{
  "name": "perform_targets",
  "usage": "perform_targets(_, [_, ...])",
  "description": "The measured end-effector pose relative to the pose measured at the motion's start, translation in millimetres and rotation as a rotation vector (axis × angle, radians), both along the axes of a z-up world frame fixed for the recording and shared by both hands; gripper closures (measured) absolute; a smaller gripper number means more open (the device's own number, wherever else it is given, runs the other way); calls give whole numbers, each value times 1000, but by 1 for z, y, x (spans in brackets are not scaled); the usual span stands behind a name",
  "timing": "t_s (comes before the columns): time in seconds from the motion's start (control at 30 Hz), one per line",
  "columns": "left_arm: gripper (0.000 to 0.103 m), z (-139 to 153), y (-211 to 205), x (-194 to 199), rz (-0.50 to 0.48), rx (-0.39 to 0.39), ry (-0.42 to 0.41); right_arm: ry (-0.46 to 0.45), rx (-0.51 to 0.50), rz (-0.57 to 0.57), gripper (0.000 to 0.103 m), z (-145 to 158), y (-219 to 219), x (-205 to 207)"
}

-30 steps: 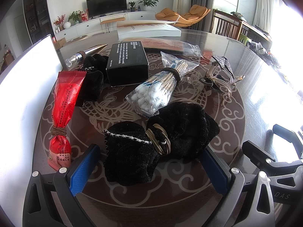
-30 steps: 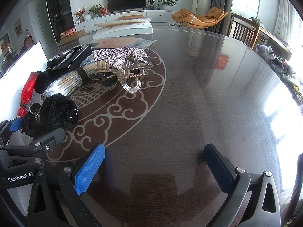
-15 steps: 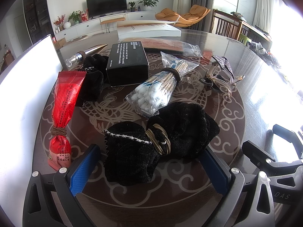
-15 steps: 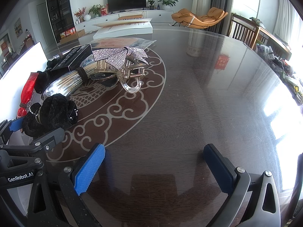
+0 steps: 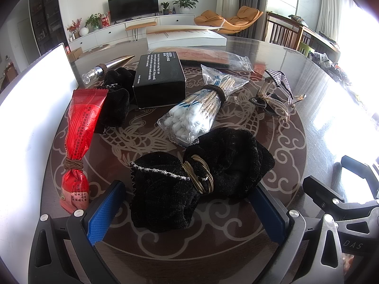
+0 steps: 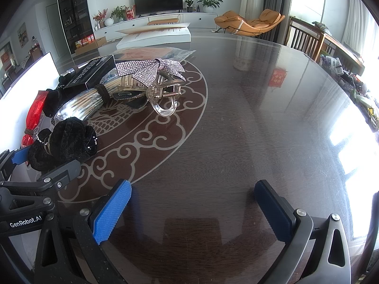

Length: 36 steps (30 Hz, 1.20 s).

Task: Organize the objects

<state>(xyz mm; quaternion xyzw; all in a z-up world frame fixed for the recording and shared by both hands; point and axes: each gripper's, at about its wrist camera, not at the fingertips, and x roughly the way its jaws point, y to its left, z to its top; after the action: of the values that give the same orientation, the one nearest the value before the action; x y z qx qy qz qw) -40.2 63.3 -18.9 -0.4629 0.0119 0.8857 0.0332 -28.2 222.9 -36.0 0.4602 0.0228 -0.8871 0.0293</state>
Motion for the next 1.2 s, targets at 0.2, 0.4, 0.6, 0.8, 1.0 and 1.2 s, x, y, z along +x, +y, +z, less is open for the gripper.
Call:
perform_targets(0.2, [0, 0, 0, 0, 0, 0, 0, 0, 0, 0, 0, 0, 0, 0])
perform_targets(0.4, [0, 2, -1, 0, -11, -5, -48, 0, -2, -1, 0, 0, 1, 0])
perform_targets(0.6, [0, 60, -45, 22, 23, 142, -7, -1, -2, -2, 0, 1, -1, 0])
perform_targets(0.8, [0, 57, -64, -46, 20, 100, -99, -1, -2, -3, 0, 0, -1, 0])
perform_targets(1.0, [0, 11, -87, -66, 122, 102, -162, -1, -2, -3, 0, 1, -2, 0])
perform_targets(1.2, [84, 17, -87, -44, 111, 117, -93, -1, -2, -3, 0, 0, -1, 0])
